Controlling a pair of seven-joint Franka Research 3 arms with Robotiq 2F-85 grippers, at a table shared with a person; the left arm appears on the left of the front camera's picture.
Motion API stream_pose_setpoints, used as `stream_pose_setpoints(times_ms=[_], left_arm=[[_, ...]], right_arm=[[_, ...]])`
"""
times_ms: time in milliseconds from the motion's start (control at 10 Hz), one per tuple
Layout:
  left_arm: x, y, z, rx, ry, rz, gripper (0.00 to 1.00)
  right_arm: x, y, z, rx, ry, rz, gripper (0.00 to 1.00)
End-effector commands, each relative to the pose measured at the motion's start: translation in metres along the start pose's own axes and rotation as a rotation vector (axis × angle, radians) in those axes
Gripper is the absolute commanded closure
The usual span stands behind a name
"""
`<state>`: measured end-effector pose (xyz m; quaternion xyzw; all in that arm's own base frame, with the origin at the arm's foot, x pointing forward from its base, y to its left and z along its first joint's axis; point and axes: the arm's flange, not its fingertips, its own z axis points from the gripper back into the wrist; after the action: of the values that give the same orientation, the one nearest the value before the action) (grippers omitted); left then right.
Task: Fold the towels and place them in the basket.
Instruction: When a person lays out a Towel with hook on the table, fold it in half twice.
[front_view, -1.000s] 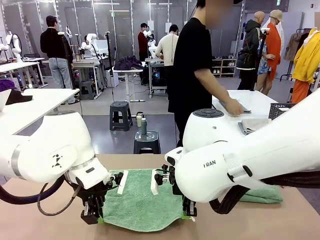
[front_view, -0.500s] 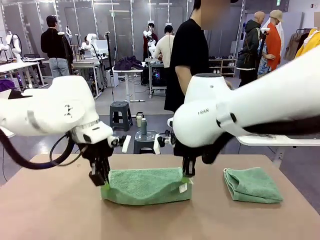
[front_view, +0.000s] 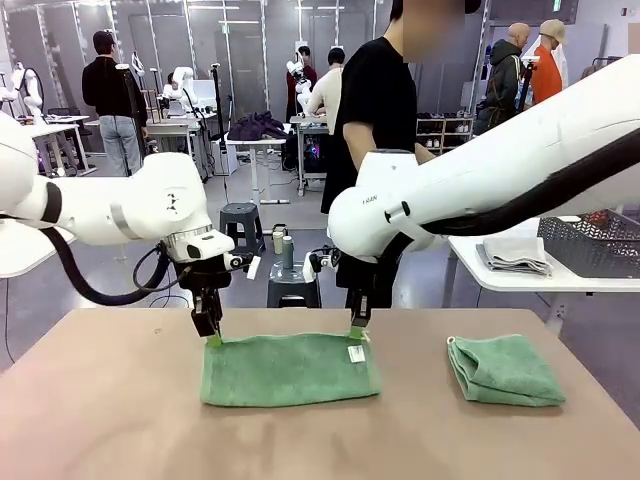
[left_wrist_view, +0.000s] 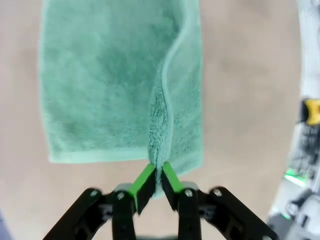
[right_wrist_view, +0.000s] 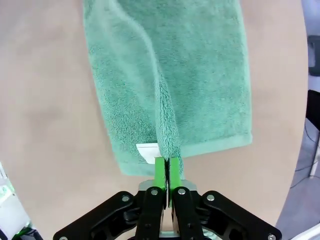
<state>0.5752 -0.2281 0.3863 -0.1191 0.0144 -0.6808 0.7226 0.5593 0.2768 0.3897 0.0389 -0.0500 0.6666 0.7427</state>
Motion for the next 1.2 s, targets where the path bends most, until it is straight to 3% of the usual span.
stream_pose_setpoints(times_ms=[0, 200, 400, 1000, 1100], left_arm=[[0.01, 0.03, 0.011, -0.019, 0.078, -0.084, 0.88], [0.01, 0.048, 0.011, -0.023, 0.114, -0.127, 0.88], [0.006, 0.062, 0.004, -0.049, 0.093, -0.11, 0.88], [0.011, 0.053, 0.0, -0.027, 0.079, -0.103, 0.88], [0.015, 0.058, -0.007, -0.015, 0.108, -0.177, 0.88]], right_arm=[[0.009, -0.032, -0.004, 0.01, 0.046, 0.003, 0.96], [0.009, -0.051, -0.009, 0.036, 0.044, 0.072, 0.96], [0.007, -0.066, -0.014, 0.044, 0.062, 0.057, 0.96], [0.009, -0.059, -0.018, 0.037, 0.045, 0.037, 0.96], [0.013, -0.06, -0.024, 0.032, 0.057, 0.062, 0.96]])
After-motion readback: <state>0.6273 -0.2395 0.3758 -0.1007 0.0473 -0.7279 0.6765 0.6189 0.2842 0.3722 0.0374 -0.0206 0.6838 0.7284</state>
